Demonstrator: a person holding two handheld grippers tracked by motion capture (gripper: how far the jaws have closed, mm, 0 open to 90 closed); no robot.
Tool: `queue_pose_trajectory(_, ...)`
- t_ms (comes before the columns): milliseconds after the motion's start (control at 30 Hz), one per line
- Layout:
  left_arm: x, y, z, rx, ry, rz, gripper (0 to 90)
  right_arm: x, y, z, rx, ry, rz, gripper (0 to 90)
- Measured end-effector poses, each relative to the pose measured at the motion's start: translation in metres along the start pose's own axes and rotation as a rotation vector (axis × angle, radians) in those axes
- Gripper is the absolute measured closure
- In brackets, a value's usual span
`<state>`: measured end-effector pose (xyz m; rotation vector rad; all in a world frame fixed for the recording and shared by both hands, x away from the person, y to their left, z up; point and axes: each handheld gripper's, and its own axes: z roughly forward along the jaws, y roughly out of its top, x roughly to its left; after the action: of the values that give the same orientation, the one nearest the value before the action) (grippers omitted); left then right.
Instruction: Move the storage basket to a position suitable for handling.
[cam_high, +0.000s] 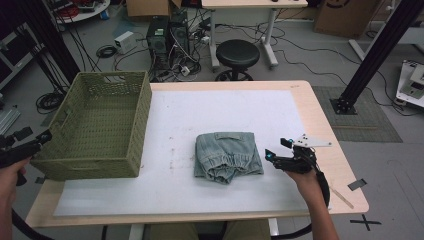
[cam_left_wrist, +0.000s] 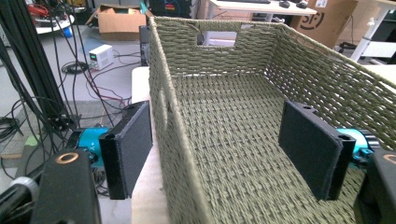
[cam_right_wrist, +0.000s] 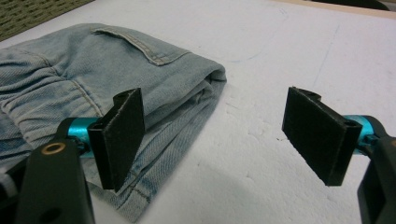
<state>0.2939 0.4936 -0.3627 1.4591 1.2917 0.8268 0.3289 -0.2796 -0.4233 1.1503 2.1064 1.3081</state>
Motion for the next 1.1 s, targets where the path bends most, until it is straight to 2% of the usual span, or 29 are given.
queue_pose_trajectory(200, 0.004, -0.001, 0.015, -0.010, -0.003, 0.020, 25.5, -0.003, -0.002, -0.001, 0.002, -0.012, 0.012, 22.0)
queue_pose_trajectory(367, 0.014, -0.005, 0.026, 0.055, 0.007, 0.034, 25.5, -0.004, -0.004, -0.001, 0.008, -0.018, 0.015, 22.0)
queue_pose_trajectory(400, 0.014, -0.005, 0.026, 0.055, 0.007, 0.034, 25.6, -0.004, -0.004, -0.001, 0.008, -0.018, 0.015, 22.0)
queue_pose_trajectory(533, 0.019, -0.004, 0.035, 0.101, -0.031, 0.069, 27.0, -0.003, -0.003, 0.001, 0.010, -0.020, 0.014, 22.0)
queue_pose_trajectory(567, 0.020, -0.004, 0.039, 0.119, -0.059, 0.075, 27.4, -0.003, -0.003, 0.002, 0.011, -0.023, 0.010, 22.0)
queue_pose_trajectory(600, 0.020, -0.004, 0.039, 0.119, -0.059, 0.075, 27.4, -0.003, -0.003, 0.002, 0.011, -0.023, 0.010, 22.0)
queue_pose_trajectory(700, 0.020, -0.007, 0.047, 0.148, -0.107, 0.079, 28.4, -0.002, -0.002, 0.003, 0.013, -0.019, 0.016, 22.0)
queue_pose_trajectory(867, 0.016, -0.010, 0.052, 0.160, -0.142, 0.090, 31.7, -0.002, -0.003, 0.002, 0.010, -0.019, 0.027, 22.0)
queue_pose_trajectory(1100, 0.017, -0.009, 0.053, 0.155, -0.147, 0.090, 33.7, -0.004, -0.003, 0.002, 0.009, -0.021, 0.028, 22.0)
